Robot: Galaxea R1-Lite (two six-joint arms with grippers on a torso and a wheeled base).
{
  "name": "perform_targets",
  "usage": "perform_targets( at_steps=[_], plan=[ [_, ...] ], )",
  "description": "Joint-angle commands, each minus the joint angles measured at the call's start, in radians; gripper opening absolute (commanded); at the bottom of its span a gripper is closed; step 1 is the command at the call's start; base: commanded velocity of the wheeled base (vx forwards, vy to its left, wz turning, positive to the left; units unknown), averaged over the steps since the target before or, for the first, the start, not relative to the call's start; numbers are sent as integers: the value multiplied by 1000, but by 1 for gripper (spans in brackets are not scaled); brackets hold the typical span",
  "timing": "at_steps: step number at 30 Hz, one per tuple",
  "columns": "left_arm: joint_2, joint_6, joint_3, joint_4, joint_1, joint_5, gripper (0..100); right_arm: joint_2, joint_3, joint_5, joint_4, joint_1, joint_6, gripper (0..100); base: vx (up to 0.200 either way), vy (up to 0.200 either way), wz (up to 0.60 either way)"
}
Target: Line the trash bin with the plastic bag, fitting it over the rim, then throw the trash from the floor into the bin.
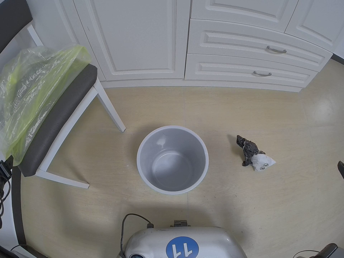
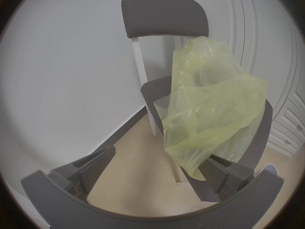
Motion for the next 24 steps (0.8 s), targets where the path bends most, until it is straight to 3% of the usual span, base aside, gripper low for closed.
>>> perform_targets(
  at_steps=[1, 11, 12, 24],
  plan=[
    [21, -1, -8, -1, 1, 0, 100, 1, -4, 0, 0, 0, 1, 100, 0, 0, 0],
    [39, 9, -69, -4, 38, 0, 100, -2, -9, 2, -5, 0, 1, 100, 0, 0, 0],
    [39, 15, -66, -4, 45, 0, 0, -2, -6, 2, -5, 0, 1, 100, 0, 0, 0],
    [-7, 34, -54, -4, 32, -1, 0, 32, -10, 3, -3, 0, 6, 100, 0, 0, 0]
  ],
)
